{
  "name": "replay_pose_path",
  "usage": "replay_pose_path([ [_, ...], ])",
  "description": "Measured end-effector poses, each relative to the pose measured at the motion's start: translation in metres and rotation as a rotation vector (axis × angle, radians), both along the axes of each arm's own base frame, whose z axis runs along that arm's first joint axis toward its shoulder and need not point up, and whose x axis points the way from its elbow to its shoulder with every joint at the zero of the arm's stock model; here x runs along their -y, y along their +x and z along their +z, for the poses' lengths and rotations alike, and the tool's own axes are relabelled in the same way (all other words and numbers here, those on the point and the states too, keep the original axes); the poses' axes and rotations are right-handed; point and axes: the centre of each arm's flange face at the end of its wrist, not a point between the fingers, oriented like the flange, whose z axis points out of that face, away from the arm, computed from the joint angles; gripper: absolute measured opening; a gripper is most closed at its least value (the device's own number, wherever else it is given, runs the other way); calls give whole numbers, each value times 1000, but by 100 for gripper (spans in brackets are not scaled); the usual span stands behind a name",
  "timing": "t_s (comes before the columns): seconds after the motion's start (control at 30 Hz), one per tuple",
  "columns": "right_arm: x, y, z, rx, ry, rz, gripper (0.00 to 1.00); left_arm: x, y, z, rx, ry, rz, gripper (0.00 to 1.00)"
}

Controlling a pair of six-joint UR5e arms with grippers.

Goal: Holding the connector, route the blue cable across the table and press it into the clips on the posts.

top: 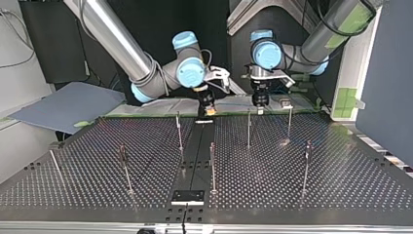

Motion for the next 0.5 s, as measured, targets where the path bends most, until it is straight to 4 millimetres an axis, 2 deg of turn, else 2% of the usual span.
replay_pose_path([
  [0.17,8,-2,0,15,-5,-3,0,-9,10,-6,-11,4,26,0],
  [0.5,11,3,0,48,-13,43,0,-22,19,-5,3,5,46,0],
])
